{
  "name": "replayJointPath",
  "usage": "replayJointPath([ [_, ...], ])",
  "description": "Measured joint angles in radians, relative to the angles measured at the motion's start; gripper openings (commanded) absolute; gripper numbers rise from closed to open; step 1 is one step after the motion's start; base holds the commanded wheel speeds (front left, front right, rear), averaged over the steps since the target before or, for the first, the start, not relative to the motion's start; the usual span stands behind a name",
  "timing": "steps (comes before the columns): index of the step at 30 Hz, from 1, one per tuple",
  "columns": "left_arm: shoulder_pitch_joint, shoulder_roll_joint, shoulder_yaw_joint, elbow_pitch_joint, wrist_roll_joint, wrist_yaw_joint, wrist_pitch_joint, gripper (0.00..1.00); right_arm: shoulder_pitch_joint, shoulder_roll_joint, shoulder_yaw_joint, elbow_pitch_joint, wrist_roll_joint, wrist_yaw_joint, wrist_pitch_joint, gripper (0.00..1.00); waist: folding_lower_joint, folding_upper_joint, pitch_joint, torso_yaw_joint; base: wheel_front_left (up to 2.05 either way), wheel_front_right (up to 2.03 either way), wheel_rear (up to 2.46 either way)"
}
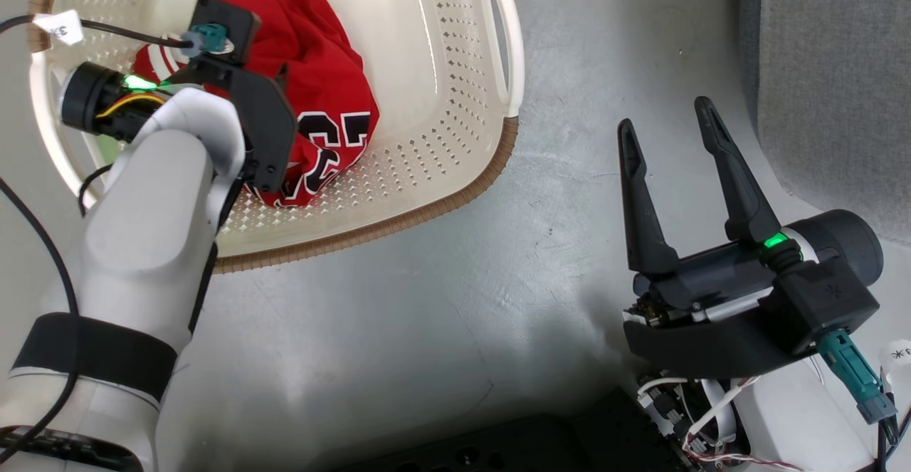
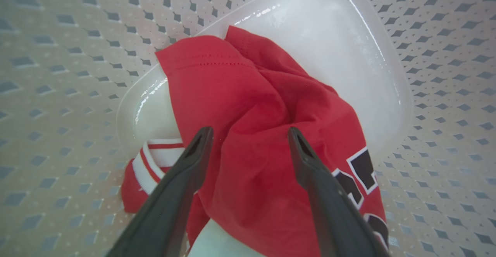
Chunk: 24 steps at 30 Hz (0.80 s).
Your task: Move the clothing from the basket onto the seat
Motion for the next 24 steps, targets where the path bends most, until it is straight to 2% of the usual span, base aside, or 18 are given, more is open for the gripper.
replayJointPath([
  [6, -0.025, 0.010, 0.002, 0.024, -0.005, -0.009, 0.046, 1.00, -0.003, 0.001, 0.019, -0.011, 0.008, -0.003, 0.000, 1.00, 0.0000, 0.0000, 0.013, -0.011, 0.00, 0.00, 0.00],
  [19, -0.038, -0.017, 0.015, 0.074, -0.047, -0.025, 0.085, 1.00, -0.008, 0.002, 0.021, -0.006, 0.012, -0.007, -0.014, 1.00, 0.0000, 0.0000, 0.034, -0.022, 0.00, 0.00, 0.00],
  [20, -0.038, -0.022, 0.014, 0.074, -0.047, -0.026, 0.082, 0.43, -0.011, 0.002, 0.021, -0.005, 0.014, -0.007, -0.017, 1.00, 0.0000, 0.0000, 0.035, -0.021, 0.00, 0.00, 0.00],
  [21, -0.038, -0.028, 0.009, 0.074, -0.047, -0.027, 0.078, 0.00, -0.017, 0.002, 0.020, -0.002, 0.018, -0.007, -0.018, 1.00, 0.0000, 0.0000, 0.035, -0.020, 0.00, 0.00, 0.00],
  [24, -0.032, -0.043, 0.007, 0.077, -0.048, -0.027, 0.065, 0.00, -0.031, 0.002, 0.013, 0.011, 0.018, -0.007, -0.020, 1.00, 0.0001, 0.0001, 0.028, -0.017, 0.00, 0.00, 0.00],
])
